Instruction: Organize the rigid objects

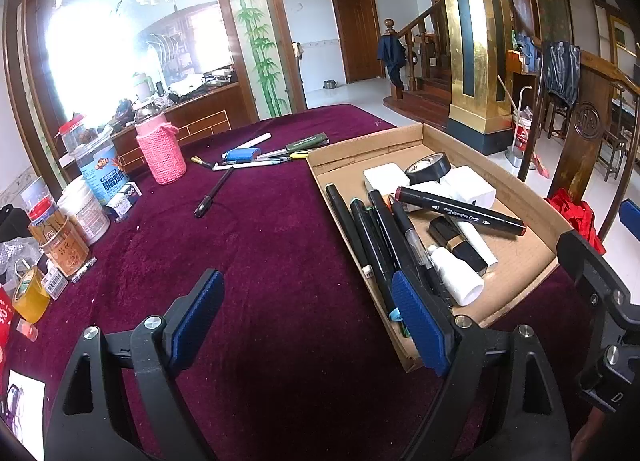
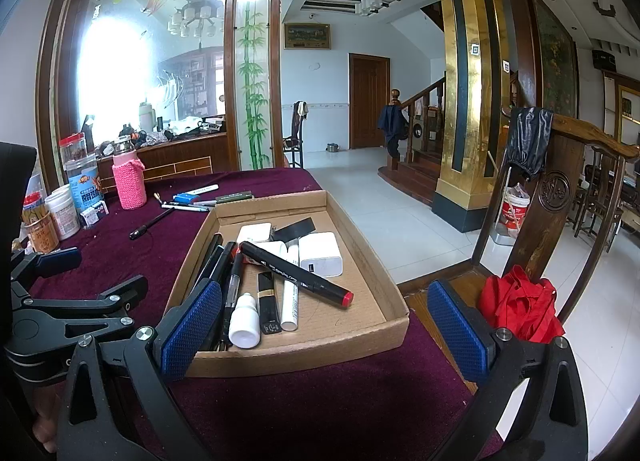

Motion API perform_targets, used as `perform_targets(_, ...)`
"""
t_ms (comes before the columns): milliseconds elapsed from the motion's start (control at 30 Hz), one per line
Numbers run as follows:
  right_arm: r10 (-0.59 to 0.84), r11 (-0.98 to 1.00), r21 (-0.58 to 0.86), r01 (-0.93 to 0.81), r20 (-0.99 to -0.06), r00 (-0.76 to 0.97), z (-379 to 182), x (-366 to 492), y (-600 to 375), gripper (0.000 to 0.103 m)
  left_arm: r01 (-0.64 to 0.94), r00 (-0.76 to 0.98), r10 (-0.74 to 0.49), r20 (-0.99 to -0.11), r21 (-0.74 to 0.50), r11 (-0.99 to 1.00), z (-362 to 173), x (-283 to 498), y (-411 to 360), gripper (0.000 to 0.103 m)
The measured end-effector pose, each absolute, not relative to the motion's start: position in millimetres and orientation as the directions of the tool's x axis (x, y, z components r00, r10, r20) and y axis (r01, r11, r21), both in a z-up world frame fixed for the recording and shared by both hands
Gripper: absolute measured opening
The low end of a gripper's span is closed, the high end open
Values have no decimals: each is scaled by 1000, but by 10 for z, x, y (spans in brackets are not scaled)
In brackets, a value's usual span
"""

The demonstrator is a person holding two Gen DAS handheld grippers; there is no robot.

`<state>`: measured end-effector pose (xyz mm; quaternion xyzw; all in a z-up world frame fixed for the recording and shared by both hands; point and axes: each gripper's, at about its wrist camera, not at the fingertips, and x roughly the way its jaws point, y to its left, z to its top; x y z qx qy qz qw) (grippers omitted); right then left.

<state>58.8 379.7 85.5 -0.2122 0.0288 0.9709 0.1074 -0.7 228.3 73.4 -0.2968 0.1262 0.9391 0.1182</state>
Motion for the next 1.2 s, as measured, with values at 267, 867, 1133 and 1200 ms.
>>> perform_targets(267,196,-975,10,-220,-420,-886,855,589,3796,101,-297,-796,146,-588,167,-940,727,-10,2280,86)
perform_targets(867,196,-975,10,-220,-418,-887,854,586,3797,101,-300,-787,150,-599,160,-940,719,-31,2256,86)
perform_targets(1133,196,-975,11,-221,-417,-888,860,591,3795,101,-299,-792,150,-591,161,-941,737,23,2239,86)
perform_targets(1200,196,-975,11,-221,-417,-887,859,591,3795,101,-282,-808,131,-575,182,-942,749,41,2254,86)
